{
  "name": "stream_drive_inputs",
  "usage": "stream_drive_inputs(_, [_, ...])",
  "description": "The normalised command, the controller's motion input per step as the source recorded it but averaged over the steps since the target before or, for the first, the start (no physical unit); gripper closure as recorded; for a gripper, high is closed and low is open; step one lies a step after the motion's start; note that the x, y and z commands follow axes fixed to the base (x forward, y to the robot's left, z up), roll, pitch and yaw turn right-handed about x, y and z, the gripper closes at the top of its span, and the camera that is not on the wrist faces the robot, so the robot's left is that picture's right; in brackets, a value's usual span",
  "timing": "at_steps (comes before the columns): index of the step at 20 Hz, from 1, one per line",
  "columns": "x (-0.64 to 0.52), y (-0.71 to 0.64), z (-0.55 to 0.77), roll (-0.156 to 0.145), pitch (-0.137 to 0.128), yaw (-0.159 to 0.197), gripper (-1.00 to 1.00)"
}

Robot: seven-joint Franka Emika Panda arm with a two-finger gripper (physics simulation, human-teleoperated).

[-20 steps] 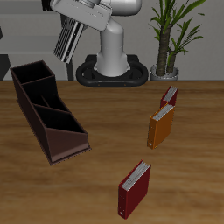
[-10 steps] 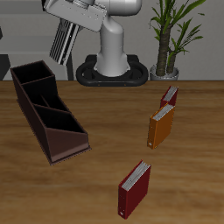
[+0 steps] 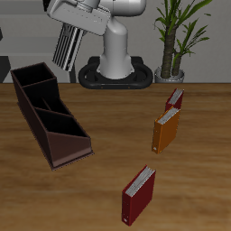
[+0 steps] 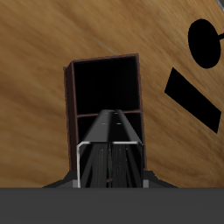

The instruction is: Place the striped book into the right desk caddy's back compartment

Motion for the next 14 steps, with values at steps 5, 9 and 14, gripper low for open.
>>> stream_drive_inputs(5, [0.01, -0.02, -0.15, -0.009, 0.014, 0.023, 1.00])
stream_drive_inputs(9, [-0.05, -0.03, -0.03, -0.010, -0.006, 0.010, 1.00])
stream_drive_inputs(14, [-0.10, -0.06, -0.01, -0.025, -0.001, 0.008, 1.00])
